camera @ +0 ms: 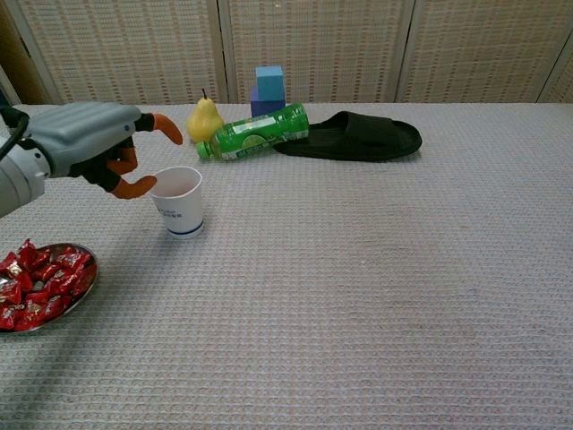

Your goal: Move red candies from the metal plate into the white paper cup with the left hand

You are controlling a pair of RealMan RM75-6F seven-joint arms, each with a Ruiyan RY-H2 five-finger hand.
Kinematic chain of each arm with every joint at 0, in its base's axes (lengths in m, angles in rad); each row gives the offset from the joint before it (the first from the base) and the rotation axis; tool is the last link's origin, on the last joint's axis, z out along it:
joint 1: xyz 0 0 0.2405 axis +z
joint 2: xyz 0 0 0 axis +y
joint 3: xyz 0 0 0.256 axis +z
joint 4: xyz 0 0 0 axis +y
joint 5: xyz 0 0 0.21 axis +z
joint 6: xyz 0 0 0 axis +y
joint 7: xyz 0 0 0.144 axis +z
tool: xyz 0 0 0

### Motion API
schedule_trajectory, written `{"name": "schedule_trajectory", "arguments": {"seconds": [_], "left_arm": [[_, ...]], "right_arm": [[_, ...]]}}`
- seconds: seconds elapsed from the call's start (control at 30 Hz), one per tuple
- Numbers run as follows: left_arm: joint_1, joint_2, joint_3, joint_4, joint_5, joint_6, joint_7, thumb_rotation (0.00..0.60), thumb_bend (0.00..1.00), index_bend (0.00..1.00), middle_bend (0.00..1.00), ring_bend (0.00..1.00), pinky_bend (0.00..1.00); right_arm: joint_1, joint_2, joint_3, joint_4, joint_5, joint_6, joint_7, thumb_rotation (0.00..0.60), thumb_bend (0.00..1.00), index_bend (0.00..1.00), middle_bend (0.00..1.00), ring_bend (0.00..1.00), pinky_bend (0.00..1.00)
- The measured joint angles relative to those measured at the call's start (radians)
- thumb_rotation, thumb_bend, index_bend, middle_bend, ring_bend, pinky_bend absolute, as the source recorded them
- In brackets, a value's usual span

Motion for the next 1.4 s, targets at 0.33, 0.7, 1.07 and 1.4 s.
{"name": "schedule_trajectory", "arguments": {"seconds": [0.33,0.7,1.07,1.4], "left_arm": [[0.157,0.140,0.141,-0.075,0.021,0.056,-0.102,0.600,0.41,0.19,1.00,1.00,1.00],[0.213,0.158,0.178,0.041,0.013,0.055,-0.123,0.600,0.40,0.14,1.00,1.00,1.00],[0.238,0.110,0.184,0.174,0.040,0.035,-0.159,0.600,0.41,0.24,1.00,1.00,1.00],[0.245,0.056,0.179,0.257,0.086,0.032,-0.166,0.600,0.41,0.27,1.00,1.00,1.00]], "right_arm": [[-0.003,-0.006,-0.018,0.010,-0.047,0.025,0.010,0.600,0.06,0.00,0.00,0.00,0.00],[-0.008,-0.005,-0.029,0.004,-0.062,0.030,0.000,0.600,0.06,0.00,0.00,0.00,0.00],[-0.009,-0.012,-0.034,0.016,-0.101,0.062,0.027,0.600,0.06,0.00,0.00,0.00,0.00],[-0.012,-0.006,-0.039,0.018,-0.102,0.062,0.038,0.600,0.06,0.00,0.00,0.00,0.00]]}}
